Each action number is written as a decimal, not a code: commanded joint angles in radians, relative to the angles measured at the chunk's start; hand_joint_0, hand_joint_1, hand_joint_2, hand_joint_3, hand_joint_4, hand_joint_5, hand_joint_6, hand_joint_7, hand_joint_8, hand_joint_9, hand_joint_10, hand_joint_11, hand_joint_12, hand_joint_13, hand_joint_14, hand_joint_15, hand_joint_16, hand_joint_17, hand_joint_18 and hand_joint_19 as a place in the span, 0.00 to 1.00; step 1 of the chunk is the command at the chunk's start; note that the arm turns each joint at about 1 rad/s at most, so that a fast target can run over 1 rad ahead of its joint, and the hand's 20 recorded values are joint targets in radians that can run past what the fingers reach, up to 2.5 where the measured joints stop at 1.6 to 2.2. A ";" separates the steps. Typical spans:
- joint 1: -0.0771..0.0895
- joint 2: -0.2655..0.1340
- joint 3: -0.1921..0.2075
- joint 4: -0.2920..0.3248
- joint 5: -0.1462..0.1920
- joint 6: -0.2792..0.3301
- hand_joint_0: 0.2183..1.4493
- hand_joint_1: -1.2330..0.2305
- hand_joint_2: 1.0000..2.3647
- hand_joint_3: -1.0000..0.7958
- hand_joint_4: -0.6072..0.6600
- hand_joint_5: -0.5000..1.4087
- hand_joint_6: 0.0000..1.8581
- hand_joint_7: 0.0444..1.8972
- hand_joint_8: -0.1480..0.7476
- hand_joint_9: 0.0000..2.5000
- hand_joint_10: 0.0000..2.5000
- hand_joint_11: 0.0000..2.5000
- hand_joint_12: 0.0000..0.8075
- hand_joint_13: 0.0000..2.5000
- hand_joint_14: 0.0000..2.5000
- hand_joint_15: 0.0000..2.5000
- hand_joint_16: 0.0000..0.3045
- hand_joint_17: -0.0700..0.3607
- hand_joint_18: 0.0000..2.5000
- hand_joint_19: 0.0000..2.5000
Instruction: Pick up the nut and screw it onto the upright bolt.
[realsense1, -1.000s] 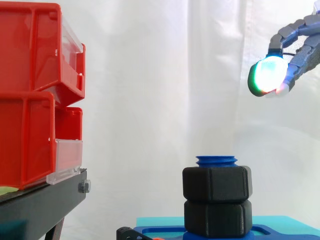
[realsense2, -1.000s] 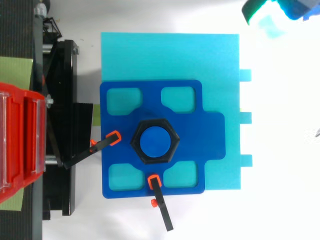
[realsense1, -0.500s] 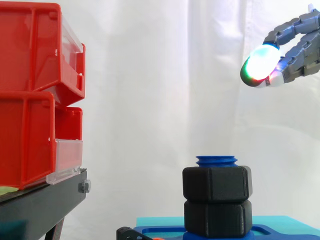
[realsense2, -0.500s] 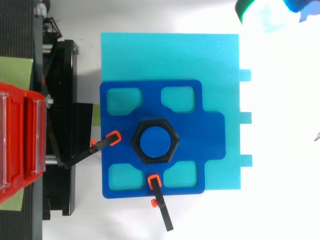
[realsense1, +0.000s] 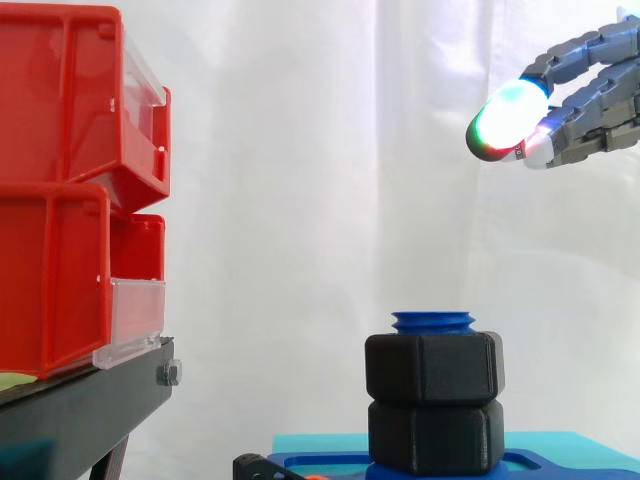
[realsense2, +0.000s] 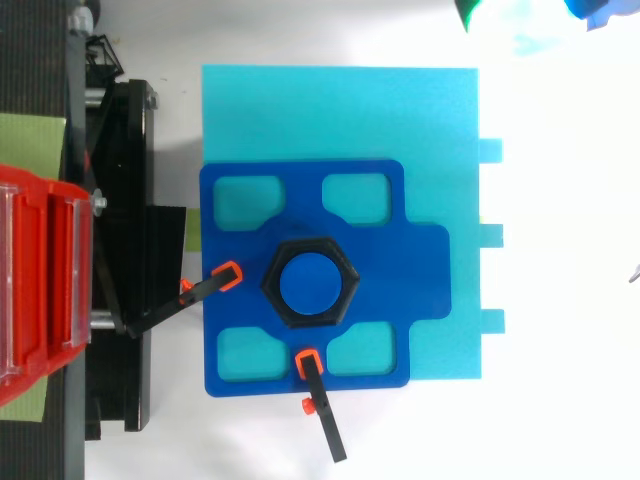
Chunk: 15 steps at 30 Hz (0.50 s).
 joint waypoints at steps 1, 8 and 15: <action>0.000 0.000 0.000 0.000 0.000 0.000 0.21 0.64 0.00 0.28 0.54 0.14 0.27 0.35 0.39 0.03 0.00 0.00 0.46 0.00 0.00 0.00 0.16 0.41 0.00 0.00; 0.000 0.001 0.000 0.000 0.000 0.000 0.21 0.65 0.00 0.28 0.54 0.13 0.27 0.36 0.38 0.00 0.00 0.00 0.46 0.00 0.00 0.00 0.16 0.41 0.00 0.00; 0.000 0.000 0.000 0.000 0.000 0.000 0.21 0.63 0.00 0.28 0.54 0.14 0.27 0.33 0.36 0.01 0.00 0.00 0.45 0.00 0.00 0.00 0.16 0.41 0.00 0.00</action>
